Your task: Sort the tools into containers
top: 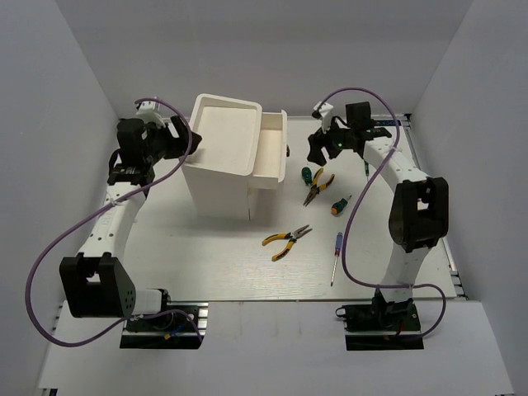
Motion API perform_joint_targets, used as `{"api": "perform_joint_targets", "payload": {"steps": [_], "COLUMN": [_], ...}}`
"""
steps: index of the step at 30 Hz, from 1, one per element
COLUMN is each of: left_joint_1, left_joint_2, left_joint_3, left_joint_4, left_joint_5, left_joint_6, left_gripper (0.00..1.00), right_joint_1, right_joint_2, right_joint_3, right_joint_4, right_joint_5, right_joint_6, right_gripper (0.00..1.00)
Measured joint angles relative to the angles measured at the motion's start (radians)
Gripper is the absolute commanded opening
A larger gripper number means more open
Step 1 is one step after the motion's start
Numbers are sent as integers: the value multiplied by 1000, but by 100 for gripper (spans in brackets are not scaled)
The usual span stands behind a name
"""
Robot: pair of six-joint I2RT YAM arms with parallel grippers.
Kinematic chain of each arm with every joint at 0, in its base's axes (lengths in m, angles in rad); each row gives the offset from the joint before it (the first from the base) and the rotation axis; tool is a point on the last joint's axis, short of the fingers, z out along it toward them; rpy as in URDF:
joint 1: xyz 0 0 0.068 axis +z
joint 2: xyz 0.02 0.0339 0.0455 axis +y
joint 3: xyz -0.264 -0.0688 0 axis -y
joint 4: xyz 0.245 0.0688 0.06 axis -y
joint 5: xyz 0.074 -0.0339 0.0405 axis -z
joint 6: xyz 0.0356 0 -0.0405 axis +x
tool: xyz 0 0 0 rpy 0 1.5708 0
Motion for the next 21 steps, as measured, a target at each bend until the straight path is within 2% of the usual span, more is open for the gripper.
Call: {"api": "perform_joint_targets", "payload": {"steps": [4,5,6,7,9,10,11,13,14,16,17,21], "left_joint_1": [0,0,0,0,0,0,0,0,-1,-2,-2,-2], "left_joint_2": [9,17,23,28,32,32,30,13,-7,-58,-92,-234], "left_joint_3": [33,54,77,99,151,175,202,235,235,219,197,74], "left_joint_4": [-2,1,3,3,-2,-4,-11,-18,-27,-39,-45,-84], "left_joint_5": [11,14,15,16,16,16,16,12,7,6,5,3], "left_joint_6": [-1,-1,-1,1,10,18,30,47,58,70,76,83], "left_gripper": [91,92,92,92,82,72,50,34,31,37,48,56], "right_joint_1": [-19,-21,-25,-29,-38,-43,-47,-56,-59,-66,-67,-69], "right_joint_2": [-10,-15,-18,-18,-18,-18,-18,0,24,104,149,265], "right_joint_3": [-27,-42,-53,-56,-62,-64,-69,-72,-58,9,53,153], "right_joint_4": [-27,-40,-64,-93,-168,-214,-244,-308,-342,-409,-435,-460], "right_joint_5": [117,133,138,128,95,77,64,42,34,21,20,24], "right_joint_6": [11,-2,-22,-62,-203,-299,-381,-549,-613,-721,-762,-863], "right_gripper": [37,37,44,58,64,66,67,67,67,67,67,68]}}
